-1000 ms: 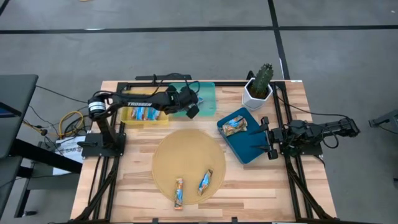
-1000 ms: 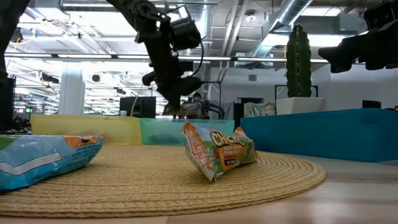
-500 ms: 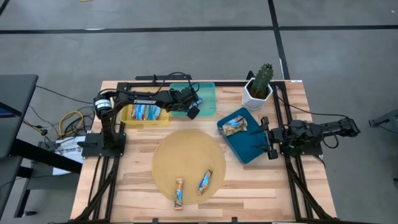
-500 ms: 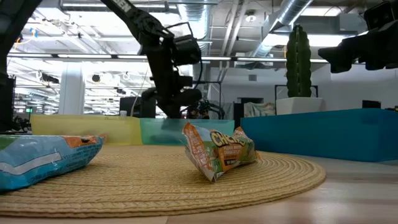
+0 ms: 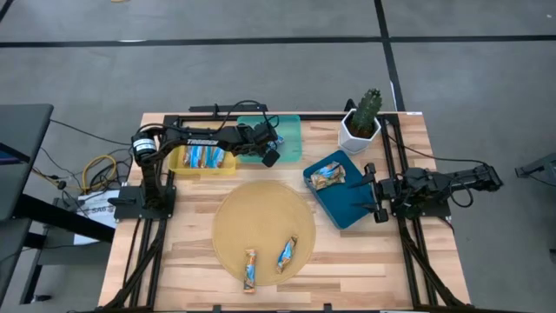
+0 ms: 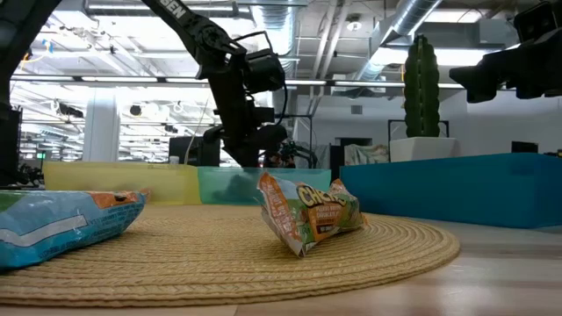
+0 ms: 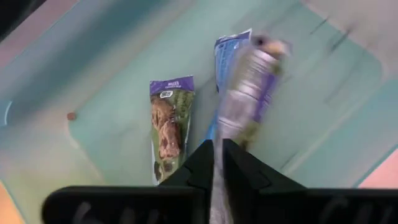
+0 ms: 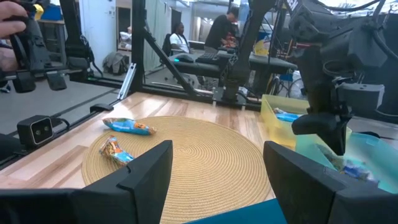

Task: Pick and place Granola Bars by type
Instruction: Put the blue granola bar into the light blue bin, then put the right yellow granola bar into the blue bin

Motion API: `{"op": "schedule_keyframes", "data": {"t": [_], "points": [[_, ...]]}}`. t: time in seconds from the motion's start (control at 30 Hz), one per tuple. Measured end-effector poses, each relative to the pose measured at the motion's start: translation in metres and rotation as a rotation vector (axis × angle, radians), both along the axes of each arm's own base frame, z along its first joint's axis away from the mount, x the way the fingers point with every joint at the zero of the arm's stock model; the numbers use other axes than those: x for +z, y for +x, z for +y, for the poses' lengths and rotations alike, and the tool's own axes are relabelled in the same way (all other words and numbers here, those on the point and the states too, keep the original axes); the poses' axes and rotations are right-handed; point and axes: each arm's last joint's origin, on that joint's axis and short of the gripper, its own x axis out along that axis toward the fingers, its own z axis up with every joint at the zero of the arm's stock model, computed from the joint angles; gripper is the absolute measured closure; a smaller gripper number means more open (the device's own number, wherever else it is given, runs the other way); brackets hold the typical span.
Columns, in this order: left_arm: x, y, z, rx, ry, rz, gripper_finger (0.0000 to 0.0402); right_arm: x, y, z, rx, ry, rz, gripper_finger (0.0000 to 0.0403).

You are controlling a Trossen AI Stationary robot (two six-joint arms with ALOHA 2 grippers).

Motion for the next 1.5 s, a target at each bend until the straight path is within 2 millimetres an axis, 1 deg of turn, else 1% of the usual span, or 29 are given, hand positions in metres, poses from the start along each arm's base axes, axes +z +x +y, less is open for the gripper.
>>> {"op": "schedule_keyframes", "data": {"t": [0.2, 0.3, 0.43, 0.63, 0.77, 0.87, 0.97, 1.1, 1.23, 1.5], "points": [[0.0, 0.0, 0.0, 0.0, 0.001, -0.001, 0.0312, 0.0, 0.0, 0.0, 0.0, 0.0, 0.0, 0.0159], [0.002, 0.001, 0.0, -0.029, 0.018, 0.0, 0.029, 0.0, 0.0, 0.0, 0.0, 0.0, 0.0, 0.0159], [0.011, 0.005, -0.004, -0.075, 0.063, -0.035, 0.0279, 0.0, 0.0, 0.0, 0.0, 0.0, 0.0, 0.0159], [0.034, 0.01, -0.023, -0.209, 0.139, -0.08, 0.0282, 0.0, 0.0, 0.0, 0.0, 0.0, 0.0, 0.0159], [0.051, 0.012, -0.045, -0.33, 0.186, -0.09, 0.0282, 0.0, 0.0, 0.0, 0.0, 0.0, 0.0, 0.0159], [0.061, 0.013, -0.066, -0.435, 0.222, -0.09, 0.0283, 0.0, 0.0, 0.0, 0.0, 0.0, 0.0, 0.0159], [0.069, 0.014, -0.089, -0.574, 0.235, -0.098, 0.0283, 0.0, 0.0, 0.0, 0.0, 0.0, 0.0, 0.0159], [0.071, 0.017, -0.119, -0.757, 0.21, -0.117, 0.0283, 0.0, 0.0, 0.0, 0.0, 0.0, 0.0, 0.0159], [0.071, 0.018, -0.147, -0.896, 0.154, -0.148, 0.0283, 0.0, 0.0, 0.0, 0.0, 0.0, 0.0, 0.0159], [0.068, 0.012, -0.203, -1.145, 0.018, -0.177, 0.0283, 0.0, 0.0, 0.0, 0.0, 0.0, 0.0, 0.0159]]}}
